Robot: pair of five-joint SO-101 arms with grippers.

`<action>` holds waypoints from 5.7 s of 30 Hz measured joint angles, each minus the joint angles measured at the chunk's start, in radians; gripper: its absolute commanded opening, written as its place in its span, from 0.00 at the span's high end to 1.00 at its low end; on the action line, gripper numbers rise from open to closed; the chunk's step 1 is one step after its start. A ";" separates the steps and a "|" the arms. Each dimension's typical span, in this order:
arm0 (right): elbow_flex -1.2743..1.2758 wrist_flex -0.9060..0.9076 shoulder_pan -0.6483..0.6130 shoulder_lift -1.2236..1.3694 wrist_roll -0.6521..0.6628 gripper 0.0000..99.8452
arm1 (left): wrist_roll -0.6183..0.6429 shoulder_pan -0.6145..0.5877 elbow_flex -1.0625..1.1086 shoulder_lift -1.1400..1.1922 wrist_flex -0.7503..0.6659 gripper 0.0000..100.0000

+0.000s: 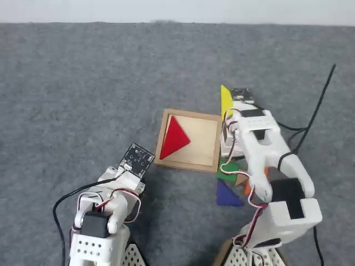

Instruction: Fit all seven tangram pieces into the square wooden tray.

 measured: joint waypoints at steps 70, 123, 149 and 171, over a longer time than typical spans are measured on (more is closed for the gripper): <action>-2.084 0.692 0.098 1.040 0.028 0.99 | 0.000 0.000 0.000 0.000 0.000 0.90; -0.902 0.328 -0.373 0.529 0.052 0.82 | 0.000 0.000 0.000 0.000 0.000 0.90; -1.175 0.577 -0.089 0.407 0.250 0.99 | 0.000 0.000 0.000 0.000 0.000 0.90; 0.086 -0.094 -0.098 -0.158 0.301 0.99 | 0.000 0.000 0.000 0.000 0.000 0.90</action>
